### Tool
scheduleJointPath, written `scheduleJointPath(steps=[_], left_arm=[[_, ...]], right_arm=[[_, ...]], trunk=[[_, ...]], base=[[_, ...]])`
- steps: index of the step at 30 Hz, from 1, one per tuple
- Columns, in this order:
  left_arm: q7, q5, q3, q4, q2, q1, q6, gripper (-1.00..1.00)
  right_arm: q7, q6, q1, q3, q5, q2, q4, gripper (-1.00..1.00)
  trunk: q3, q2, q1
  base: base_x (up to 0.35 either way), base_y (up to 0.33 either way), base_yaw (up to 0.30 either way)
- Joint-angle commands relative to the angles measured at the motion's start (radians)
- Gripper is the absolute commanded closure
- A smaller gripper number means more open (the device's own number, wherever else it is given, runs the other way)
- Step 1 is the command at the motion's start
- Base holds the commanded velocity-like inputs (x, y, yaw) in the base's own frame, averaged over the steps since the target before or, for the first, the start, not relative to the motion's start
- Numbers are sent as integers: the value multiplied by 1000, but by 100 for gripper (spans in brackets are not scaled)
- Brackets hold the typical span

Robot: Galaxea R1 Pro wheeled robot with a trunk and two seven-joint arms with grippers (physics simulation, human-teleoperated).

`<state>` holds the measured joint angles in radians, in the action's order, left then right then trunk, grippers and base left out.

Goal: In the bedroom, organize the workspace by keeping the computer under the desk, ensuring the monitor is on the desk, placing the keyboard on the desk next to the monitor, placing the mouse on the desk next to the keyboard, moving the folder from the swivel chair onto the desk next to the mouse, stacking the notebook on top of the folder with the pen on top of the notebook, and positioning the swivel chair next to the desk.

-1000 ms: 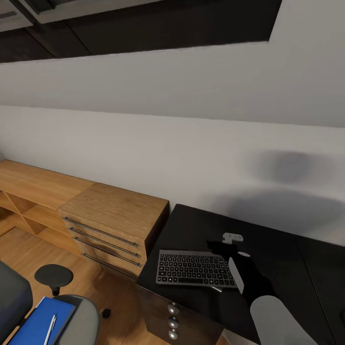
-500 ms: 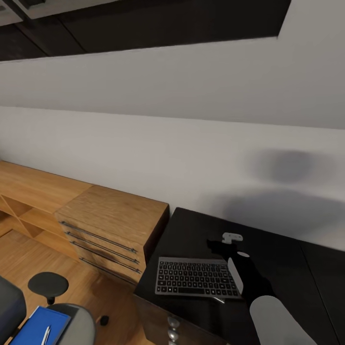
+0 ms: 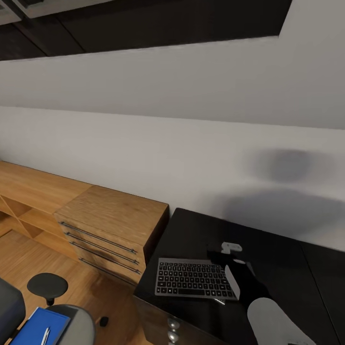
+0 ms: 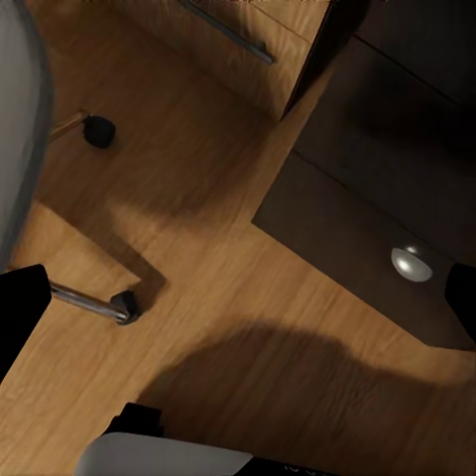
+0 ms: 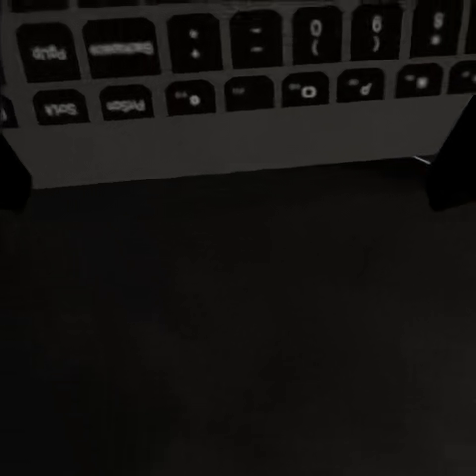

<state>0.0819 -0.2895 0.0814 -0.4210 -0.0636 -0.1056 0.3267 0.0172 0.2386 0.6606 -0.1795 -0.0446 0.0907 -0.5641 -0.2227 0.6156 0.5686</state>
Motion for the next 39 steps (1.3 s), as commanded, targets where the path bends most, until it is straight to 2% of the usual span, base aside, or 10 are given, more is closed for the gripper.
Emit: scheduleJointPath(steps=[1, 4, 12, 22, 27, 32, 39], left_arm=[[9, -5, 8, 0, 1, -1, 4, -100], [9, -5, 8, -1, 0, -1, 4, -100], [10, -6, 8, -10, -3, 0, 4, -100], [10, -6, 8, -15, -4, 0, 3, -100], [10, -6, 8, -19, -4, 0, 3, -100], [10, -7, 8, -21, -4, -1, 2, -100], [11, -7, 8, -23, -4, -1, 2, -100]], right_arm=[[4, 7, 5, -5, -7, 2, 5, -100], [12, 18, 28, -5, -16, 2, 18, -100], [21, 103, 148, -5, -33, -1, 50, -100], [24, 128, 238, -5, -35, -2, 63, -100], [24, 138, 276, -5, -35, -7, 111, -100], [27, 141, 338, -7, -33, -27, 213, -100], [34, 142, 379, -9, -32, -35, 276, -100]], trunk=[[-2, 1, 0], [-2, 1, 0], [-2, 1, 0], [-2, 1, 0], [-2, 1, 0], [-17, 36, 19], [-39, 85, 46]], base=[[1, 0, 0], [0, 0, 0], [0, 0, 0], [0, 0, 0], [0, 0, 0], [0, 0, 0], [0, 0, 0]])
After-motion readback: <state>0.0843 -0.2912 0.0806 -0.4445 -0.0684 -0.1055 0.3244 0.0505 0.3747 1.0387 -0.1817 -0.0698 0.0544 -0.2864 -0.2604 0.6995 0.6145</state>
